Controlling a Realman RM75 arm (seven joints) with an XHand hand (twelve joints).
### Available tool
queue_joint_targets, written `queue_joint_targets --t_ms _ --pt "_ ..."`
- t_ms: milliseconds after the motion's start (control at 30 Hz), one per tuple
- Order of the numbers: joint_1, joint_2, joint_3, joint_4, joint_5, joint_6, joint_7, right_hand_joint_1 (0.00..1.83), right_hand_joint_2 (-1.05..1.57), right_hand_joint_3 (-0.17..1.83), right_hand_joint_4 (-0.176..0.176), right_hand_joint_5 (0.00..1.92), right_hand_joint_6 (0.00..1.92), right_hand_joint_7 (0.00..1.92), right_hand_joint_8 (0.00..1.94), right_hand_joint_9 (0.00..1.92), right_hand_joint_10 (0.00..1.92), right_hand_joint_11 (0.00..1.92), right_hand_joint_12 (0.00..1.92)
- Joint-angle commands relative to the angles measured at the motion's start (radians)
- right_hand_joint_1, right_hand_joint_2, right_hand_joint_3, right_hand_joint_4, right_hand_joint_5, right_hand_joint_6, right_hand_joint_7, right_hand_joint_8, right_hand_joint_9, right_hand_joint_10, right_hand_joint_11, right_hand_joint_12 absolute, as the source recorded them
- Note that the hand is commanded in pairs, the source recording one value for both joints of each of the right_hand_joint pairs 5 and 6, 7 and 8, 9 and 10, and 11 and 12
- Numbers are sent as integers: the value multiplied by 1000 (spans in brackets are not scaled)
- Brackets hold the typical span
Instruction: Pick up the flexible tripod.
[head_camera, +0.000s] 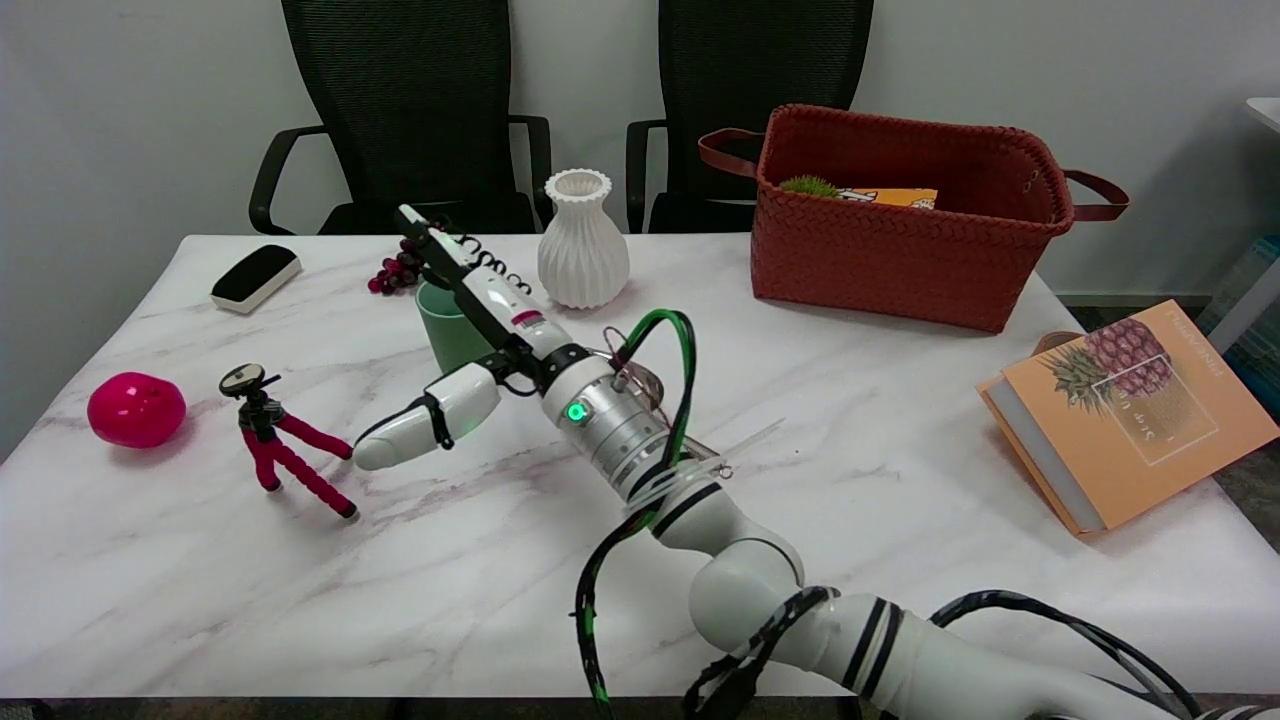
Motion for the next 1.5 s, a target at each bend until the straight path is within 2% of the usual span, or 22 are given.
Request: queue_joint_targets --t_ms 33,267,367,400,433,533,733,1133,1200,1500 --pt "97 -134 -21 -230 -23 0 10 881 -105 180 0 0 0 28 28 0 0 219 219" --pt "121 -168 -22 -326 -23 0 76 875 -142 233 0 0 0 26 26 0 0 187 187" --pt "133 -182 -34 -364 -23 0 125 807 -153 248 0 0 0 22 22 0 0 156 156" --pt "136 -185 -37 -372 -23 0 132 734 -139 184 0 0 0 17 17 0 0 156 156" --pt "141 -192 -41 -386 -23 0 140 689 -97 0 0 0 0 7 7 0 0 157 157" --pt "146 -207 -44 -413 -23 2 144 647 -55 -175 0 0 0 0 0 0 0 156 156" --pt "150 -245 -44 -462 -83 41 144 650 -56 -175 0 0 0 0 0 0 0 151 151" --pt "153 -307 -44 -551 -97 62 144 696 -64 -163 0 0 0 0 0 0 0 139 139" --pt "161 -316 -41 -585 -116 70 144 722 -84 -75 0 0 0 0 0 0 0 136 136" --pt "219 -346 -39 -717 -171 107 144 806 -156 26 0 0 0 0 0 0 0 116 116"
